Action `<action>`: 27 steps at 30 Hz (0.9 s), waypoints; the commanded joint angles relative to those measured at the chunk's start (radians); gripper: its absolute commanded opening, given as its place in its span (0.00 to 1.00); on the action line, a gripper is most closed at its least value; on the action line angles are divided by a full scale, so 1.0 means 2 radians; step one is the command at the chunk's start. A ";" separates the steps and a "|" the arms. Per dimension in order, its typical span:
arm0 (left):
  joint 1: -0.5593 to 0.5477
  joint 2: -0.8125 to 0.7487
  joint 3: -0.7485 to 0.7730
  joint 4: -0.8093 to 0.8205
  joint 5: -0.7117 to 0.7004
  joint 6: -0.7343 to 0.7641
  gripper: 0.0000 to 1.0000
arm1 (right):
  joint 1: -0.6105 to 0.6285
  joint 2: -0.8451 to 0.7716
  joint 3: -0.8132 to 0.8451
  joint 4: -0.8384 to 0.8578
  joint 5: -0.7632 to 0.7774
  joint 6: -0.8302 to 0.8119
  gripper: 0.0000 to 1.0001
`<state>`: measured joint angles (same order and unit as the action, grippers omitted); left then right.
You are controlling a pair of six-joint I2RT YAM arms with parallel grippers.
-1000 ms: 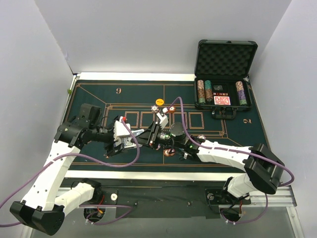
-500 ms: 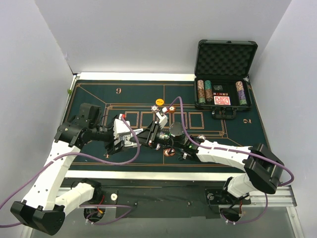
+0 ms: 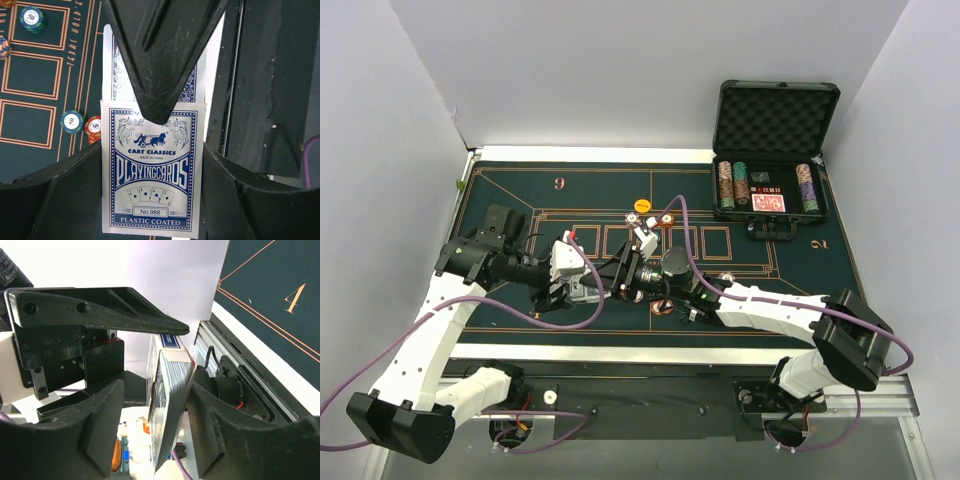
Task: Distribute texas hold em gaming equipment
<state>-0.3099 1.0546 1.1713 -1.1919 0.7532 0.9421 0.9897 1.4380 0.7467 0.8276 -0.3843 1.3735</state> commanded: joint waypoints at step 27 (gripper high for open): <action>0.004 -0.007 0.003 -0.011 0.011 0.024 0.42 | -0.002 -0.037 0.061 -0.181 -0.005 -0.104 0.46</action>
<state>-0.3058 1.0607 1.1702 -1.2453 0.7589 0.9802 0.9726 1.3560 0.8227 0.4538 -0.3897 1.1812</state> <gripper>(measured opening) 0.757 0.477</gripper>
